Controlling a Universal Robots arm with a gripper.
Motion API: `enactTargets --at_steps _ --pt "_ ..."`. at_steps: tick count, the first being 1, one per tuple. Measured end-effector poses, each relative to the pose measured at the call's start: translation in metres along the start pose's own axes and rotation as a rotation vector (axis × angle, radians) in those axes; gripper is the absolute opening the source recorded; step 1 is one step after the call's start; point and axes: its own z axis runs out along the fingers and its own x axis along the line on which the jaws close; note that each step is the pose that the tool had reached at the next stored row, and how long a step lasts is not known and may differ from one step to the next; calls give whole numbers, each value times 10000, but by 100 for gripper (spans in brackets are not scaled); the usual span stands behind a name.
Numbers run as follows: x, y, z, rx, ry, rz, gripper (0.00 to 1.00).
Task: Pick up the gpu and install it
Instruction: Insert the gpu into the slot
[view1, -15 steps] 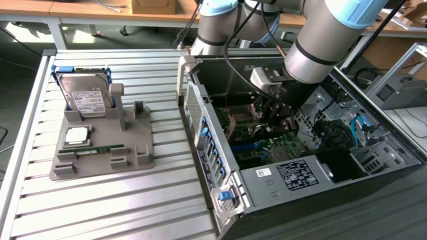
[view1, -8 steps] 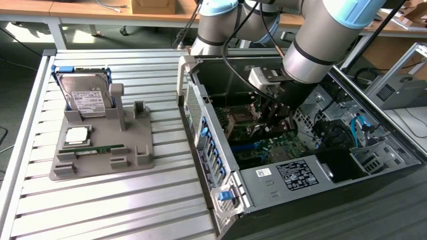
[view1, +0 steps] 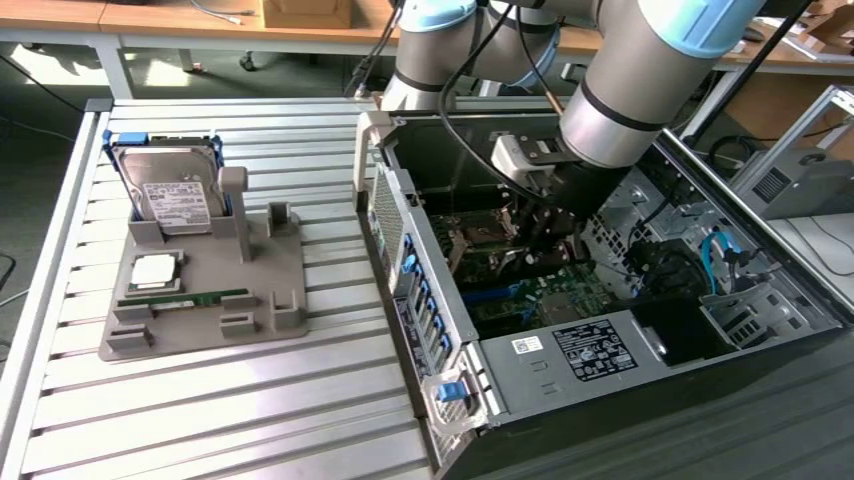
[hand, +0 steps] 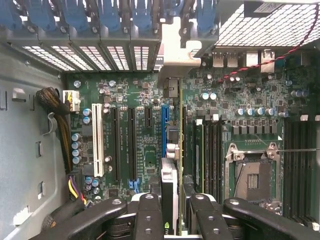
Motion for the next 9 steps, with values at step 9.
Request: enactTargets --at_steps 9 --pt "1 23 4 0 0 0 27"
